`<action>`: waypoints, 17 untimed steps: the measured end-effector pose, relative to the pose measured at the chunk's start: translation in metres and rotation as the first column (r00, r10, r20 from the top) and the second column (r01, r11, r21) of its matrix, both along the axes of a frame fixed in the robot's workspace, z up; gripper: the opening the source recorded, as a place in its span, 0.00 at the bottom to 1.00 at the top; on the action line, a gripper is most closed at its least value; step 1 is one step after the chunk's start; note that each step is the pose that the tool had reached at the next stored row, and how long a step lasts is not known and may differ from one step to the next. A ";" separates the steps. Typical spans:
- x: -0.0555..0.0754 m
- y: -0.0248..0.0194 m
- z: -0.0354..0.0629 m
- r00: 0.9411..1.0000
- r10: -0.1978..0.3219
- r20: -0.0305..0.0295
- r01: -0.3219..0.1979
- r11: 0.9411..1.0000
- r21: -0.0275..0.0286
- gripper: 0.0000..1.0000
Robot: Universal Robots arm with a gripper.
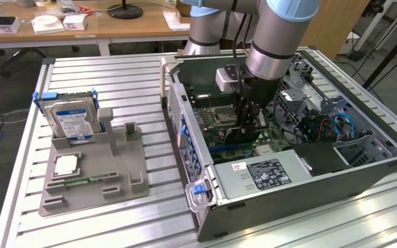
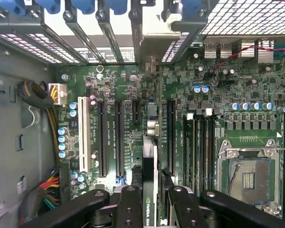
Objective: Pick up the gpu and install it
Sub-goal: 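Insert the gpu into the slot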
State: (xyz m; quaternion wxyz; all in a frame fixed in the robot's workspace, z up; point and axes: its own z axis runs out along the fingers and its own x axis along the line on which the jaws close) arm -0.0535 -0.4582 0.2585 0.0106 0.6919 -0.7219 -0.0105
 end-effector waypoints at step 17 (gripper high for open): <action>-0.010 -0.0008 -0.0016 1.000 0.010 0.018 -0.010 1.000 0.000 0.26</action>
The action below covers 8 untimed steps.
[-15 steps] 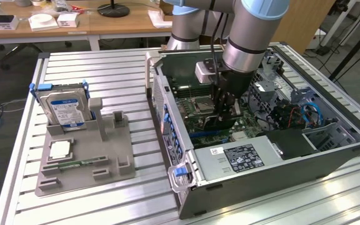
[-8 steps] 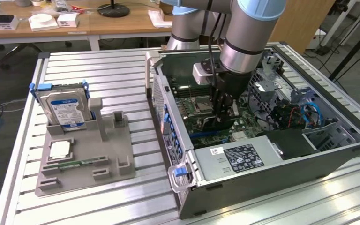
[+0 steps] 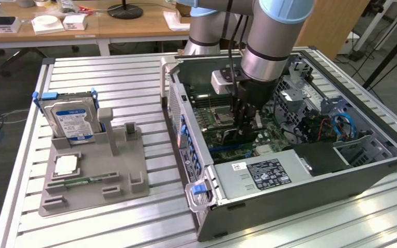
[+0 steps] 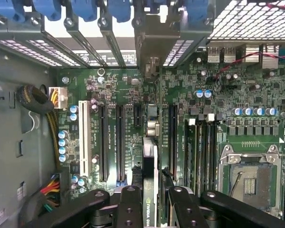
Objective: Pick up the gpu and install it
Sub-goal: 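Insert the gpu into the slot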
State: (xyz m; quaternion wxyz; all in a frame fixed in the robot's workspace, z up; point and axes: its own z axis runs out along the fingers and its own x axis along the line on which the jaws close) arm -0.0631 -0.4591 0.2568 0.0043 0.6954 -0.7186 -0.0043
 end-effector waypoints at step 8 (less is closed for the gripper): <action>-0.003 0.0000 -0.0004 1.000 0.000 0.000 0.000 1.000 0.000 0.26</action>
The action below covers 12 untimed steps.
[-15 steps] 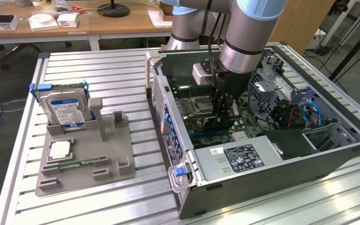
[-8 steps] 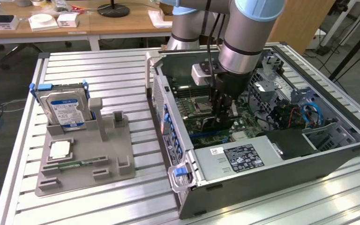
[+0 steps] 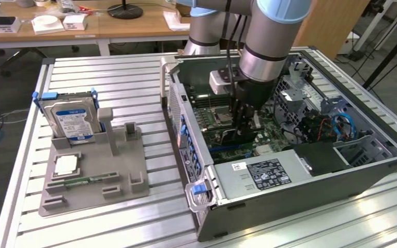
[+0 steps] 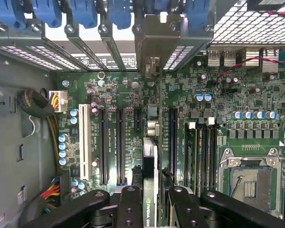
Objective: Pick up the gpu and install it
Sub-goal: 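Insert the gpu into the slot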
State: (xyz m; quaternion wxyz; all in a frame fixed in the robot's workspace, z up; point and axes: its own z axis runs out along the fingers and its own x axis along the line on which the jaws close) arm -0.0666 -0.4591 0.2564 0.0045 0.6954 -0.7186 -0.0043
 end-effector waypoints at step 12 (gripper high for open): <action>-0.003 0.0002 -0.0009 1.000 -0.001 0.000 0.001 1.000 0.001 0.26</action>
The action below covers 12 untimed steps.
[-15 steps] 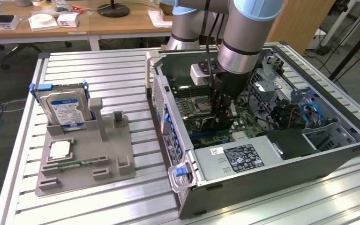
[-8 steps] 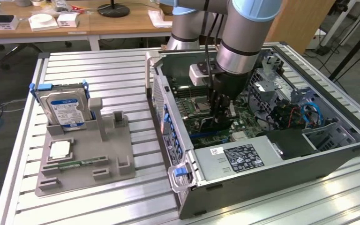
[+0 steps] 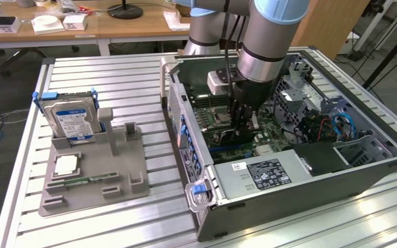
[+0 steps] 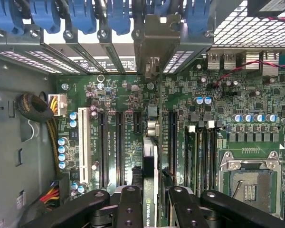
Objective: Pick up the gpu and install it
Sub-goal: 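Insert the gpu into the slot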
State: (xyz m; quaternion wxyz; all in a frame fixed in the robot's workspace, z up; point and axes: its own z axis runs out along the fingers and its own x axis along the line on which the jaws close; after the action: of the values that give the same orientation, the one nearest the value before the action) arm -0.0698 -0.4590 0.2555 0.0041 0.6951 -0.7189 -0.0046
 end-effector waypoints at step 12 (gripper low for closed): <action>0.000 0.0016 -0.0001 1.000 0.000 0.000 0.000 1.000 0.000 0.26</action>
State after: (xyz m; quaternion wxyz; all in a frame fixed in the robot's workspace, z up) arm -0.0699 -0.4574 0.2554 0.0041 0.6950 -0.7190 -0.0046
